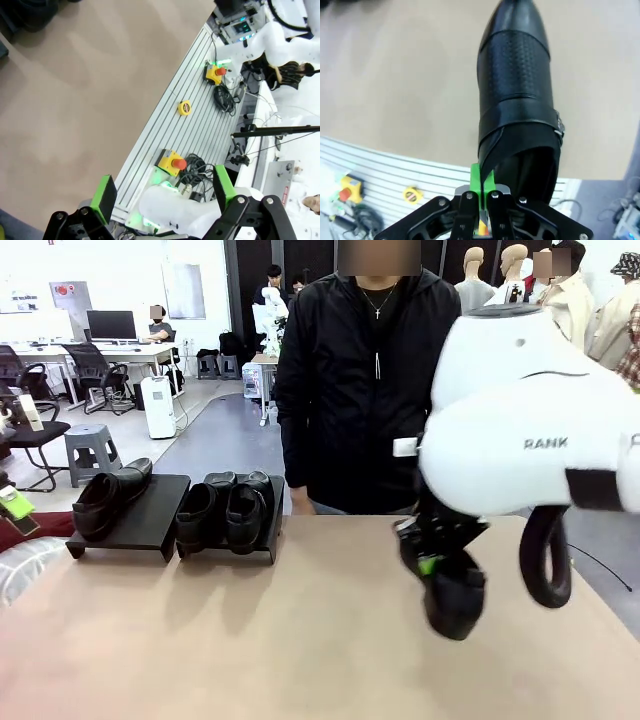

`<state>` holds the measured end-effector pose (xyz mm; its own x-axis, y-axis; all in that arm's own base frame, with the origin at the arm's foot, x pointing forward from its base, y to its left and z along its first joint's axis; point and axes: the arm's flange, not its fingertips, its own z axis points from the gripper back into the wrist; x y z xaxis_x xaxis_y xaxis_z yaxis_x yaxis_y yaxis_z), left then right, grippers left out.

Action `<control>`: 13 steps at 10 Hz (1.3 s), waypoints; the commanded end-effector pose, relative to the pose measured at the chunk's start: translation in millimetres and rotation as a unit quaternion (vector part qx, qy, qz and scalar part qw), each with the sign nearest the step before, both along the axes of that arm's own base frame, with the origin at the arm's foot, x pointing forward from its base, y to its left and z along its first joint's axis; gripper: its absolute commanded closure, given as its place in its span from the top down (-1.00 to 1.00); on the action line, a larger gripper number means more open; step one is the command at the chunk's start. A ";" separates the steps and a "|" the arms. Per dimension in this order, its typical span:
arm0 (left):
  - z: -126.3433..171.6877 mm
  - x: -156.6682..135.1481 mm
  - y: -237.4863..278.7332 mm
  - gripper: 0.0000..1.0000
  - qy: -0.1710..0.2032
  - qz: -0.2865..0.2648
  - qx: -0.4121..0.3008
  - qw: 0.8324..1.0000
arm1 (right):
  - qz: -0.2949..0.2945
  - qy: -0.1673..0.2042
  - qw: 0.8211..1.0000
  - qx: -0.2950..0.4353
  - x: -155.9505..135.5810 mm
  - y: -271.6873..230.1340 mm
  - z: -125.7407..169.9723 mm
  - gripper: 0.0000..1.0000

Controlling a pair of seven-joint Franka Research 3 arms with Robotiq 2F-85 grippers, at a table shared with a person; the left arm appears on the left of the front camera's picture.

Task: Organize the shoes by placing them on the stand.
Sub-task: Pick up one Shoe and place it in the middle of the table.

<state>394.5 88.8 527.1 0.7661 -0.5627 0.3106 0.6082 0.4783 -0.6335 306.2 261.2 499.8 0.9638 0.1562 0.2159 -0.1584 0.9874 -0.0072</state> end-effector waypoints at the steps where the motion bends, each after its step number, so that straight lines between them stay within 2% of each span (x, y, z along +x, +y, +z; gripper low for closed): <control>1: 1.9 -1.5 0.8 1.00 0.005 0.003 0.008 1.000 | -0.013 -0.020 0.999 0.031 -27.2 62.6 -8.6 -1.00; 2: 1.9 -1.5 0.8 1.00 0.005 0.003 0.008 1.000 | -0.020 -0.014 0.998 0.056 -34.2 88.9 -16.9 -1.00; 3: 1.9 -1.5 0.8 1.00 0.005 0.003 0.008 1.000 | -0.029 -0.028 0.997 0.068 -33.8 112.7 -30.8 -1.00; 6: 1.9 -1.5 0.8 1.00 0.005 0.003 0.008 1.000 | -0.129 -0.012 0.986 0.110 -15.5 161.3 -70.6 -1.00; 9: 1.9 -1.5 0.8 1.00 0.005 0.003 0.008 1.000 | -0.082 -0.006 0.993 0.085 8.2 177.3 -111.9 -1.00; 12: 1.9 -1.5 0.8 1.00 0.005 0.003 0.008 1.000 | -0.011 -0.017 0.996 0.083 3.9 174.8 -120.9 -1.00; 13: 1.9 -1.5 0.8 1.00 0.005 0.003 0.008 1.000 | -0.005 -0.014 0.997 0.082 4.3 173.9 -123.8 -0.57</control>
<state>394.8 88.9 527.7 0.7658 -0.5628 0.3112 0.6089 0.4788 -0.6324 303.8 430.0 372.4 0.9685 0.0742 0.2376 -0.1105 0.9835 0.1434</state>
